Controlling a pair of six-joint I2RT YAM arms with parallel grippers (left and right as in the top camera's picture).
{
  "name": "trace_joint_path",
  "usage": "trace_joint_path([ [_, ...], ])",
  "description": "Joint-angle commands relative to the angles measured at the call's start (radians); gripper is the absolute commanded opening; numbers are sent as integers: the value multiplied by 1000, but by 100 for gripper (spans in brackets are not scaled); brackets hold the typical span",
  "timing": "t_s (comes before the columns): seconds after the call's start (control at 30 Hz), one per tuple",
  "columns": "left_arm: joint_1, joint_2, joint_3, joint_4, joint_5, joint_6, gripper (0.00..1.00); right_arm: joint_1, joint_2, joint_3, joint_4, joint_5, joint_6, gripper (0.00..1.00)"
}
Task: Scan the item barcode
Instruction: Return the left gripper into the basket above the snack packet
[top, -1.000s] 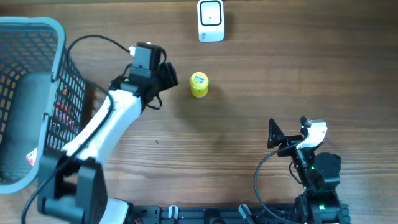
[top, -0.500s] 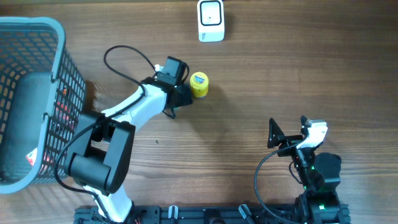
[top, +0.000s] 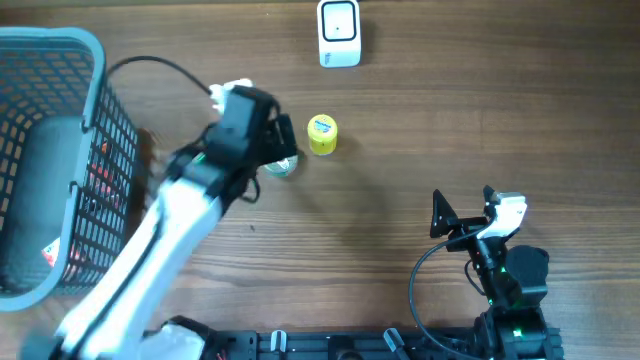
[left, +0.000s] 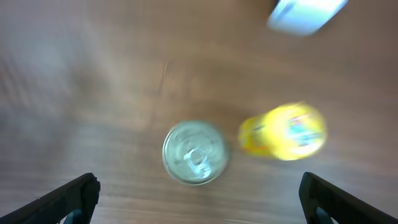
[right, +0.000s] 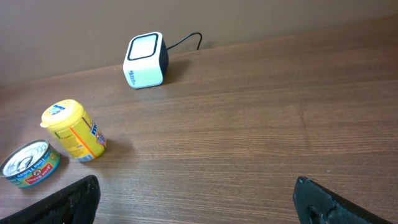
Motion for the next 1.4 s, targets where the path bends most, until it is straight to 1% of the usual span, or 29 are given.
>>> trace_joint_path([
  [0.0, 6, -264, 19, 10, -49, 64, 100, -4, 0, -1, 6, 2, 8, 100],
  [0.1, 66, -407, 71, 16, -174, 76, 100, -4, 0, -1, 6, 2, 8, 100],
  [0.17, 160, -467, 121, 16, -255, 100, 100, -4, 0, -1, 6, 1, 8, 100],
  [0.2, 249, -488, 161, 11, -267, 127, 100, -4, 0, -1, 5, 1, 8, 100],
  [0.3, 481, -472, 237, 2, -259, 124, 100, -4, 0, -1, 4, 1, 9, 100],
  [0.33, 554, -455, 253, 3, -234, 124, 100, -4, 0, -1, 1, 1, 10, 100],
  [0.4, 736, -388, 280, 0, -136, 115, 100, -4, 0, -1, -3, 1, 10, 100],
  [0.43, 849, -330, 284, -12, -62, 70, 100, -4, 0, -1, -5, 1, 10, 99],
  [0.47, 963, -253, 284, -28, 48, 38, 100, -4, 0, -1, -5, 1, 10, 100],
  [0.5, 1061, -164, 284, -42, 178, 38, 100, -4, 0, -1, -5, 1, 10, 100],
  [0.57, 1157, -41, 284, -49, 309, 43, 100, -4, 0, -1, -10, 1, 10, 100],
  [0.6, 1190, 15, 284, -47, 338, 48, 100, -4, 0, -1, -12, 1, 10, 100],
  [0.63, 1216, 70, 284, -40, 365, 79, 100, -4, 0, -1, -14, 1, 10, 100],
  [0.7, 1239, 194, 284, -34, 415, 207, 100, -4, 0, -1, -16, 2, 10, 100],
  [0.77, 1231, 289, 284, -35, 453, 291, 100, -4, 0, -1, -17, 2, 8, 100],
  [0.87, 1204, 377, 284, -42, 540, 446, 100, -4, 0, -1, -17, 2, 8, 100],
  [0.9, 1188, 400, 283, -59, 580, 522, 100, -4, 0, -1, -17, 2, 8, 100],
  [0.93, 1154, 430, 283, -92, 581, 587, 100, -4, 0, -1, -18, 2, 8, 100],
  [0.97, 1131, 447, 283, -110, 581, 619, 100, -4, 0, -1, -17, 2, 8, 100],
  [1.1, 1072, 484, 283, -124, 575, 626, 100, -4, 0, -1, -17, 2, 8, 100],
  [1.17, 1048, 502, 283, -132, 532, 625, 99, -4, 0, -1, -17, 2, 8, 100],
  [1.27, 1037, 521, 283, -135, 449, 625, 100, -4, 0, -1, -17, 2, 8, 100],
  [1.37, 1048, 522, 283, -135, 441, 626, 100, -4, 0, -1, -17, 2, 8, 100],
])
